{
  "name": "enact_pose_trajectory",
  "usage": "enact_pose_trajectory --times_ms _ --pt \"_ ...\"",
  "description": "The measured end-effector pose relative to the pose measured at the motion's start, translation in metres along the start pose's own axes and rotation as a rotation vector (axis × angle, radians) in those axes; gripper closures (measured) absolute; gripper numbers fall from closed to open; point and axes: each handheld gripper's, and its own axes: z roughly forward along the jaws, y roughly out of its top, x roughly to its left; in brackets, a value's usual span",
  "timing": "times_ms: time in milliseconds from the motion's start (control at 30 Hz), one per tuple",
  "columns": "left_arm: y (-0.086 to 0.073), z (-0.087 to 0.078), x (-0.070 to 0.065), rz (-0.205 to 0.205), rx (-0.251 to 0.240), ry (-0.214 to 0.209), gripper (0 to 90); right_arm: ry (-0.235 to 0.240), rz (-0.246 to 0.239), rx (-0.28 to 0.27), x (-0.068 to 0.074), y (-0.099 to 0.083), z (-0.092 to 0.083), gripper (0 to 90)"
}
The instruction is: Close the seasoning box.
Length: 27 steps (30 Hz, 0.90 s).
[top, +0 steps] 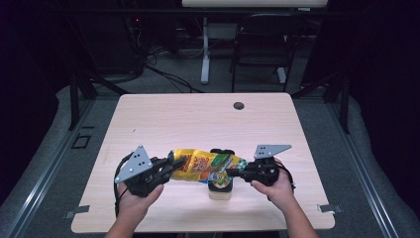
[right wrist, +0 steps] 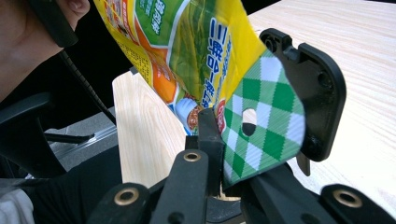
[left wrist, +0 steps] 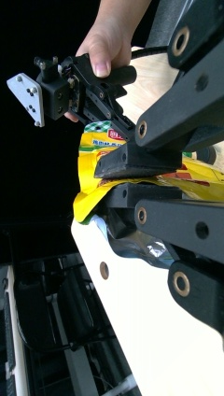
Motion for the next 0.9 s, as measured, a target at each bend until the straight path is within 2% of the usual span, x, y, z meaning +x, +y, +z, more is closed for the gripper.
enact_pose_trajectory --times_ms 33,67,100,200,633,900 --pt "0.0002 0.0004 -0.0006 0.001 0.000 0.018 85.0 -0.001 -0.003 0.001 0.0000 0.0002 -0.0007 89.7" --pt "0.0003 0.0007 -0.0005 0.002 0.000 0.017 85.0 0.001 0.000 -0.004 0.0003 0.0001 -0.0010 89.7" --pt "0.0005 0.0011 0.0004 0.001 0.000 -0.004 85.0 0.000 -0.002 -0.002 0.0001 0.0003 -0.0018 89.7" --pt "0.0010 0.0026 0.0002 0.002 -0.003 -0.008 85.0 -0.001 -0.001 -0.004 -0.0005 0.0002 -0.0030 89.7" --pt "0.0017 0.0039 -0.0014 0.008 0.002 -0.004 85.0 -0.012 0.003 -0.010 -0.0020 -0.0001 -0.0045 89.6" --pt "0.0020 0.0044 -0.0028 0.020 0.013 0.000 85.2 -0.045 0.018 -0.018 -0.0035 -0.0025 0.0004 87.7"
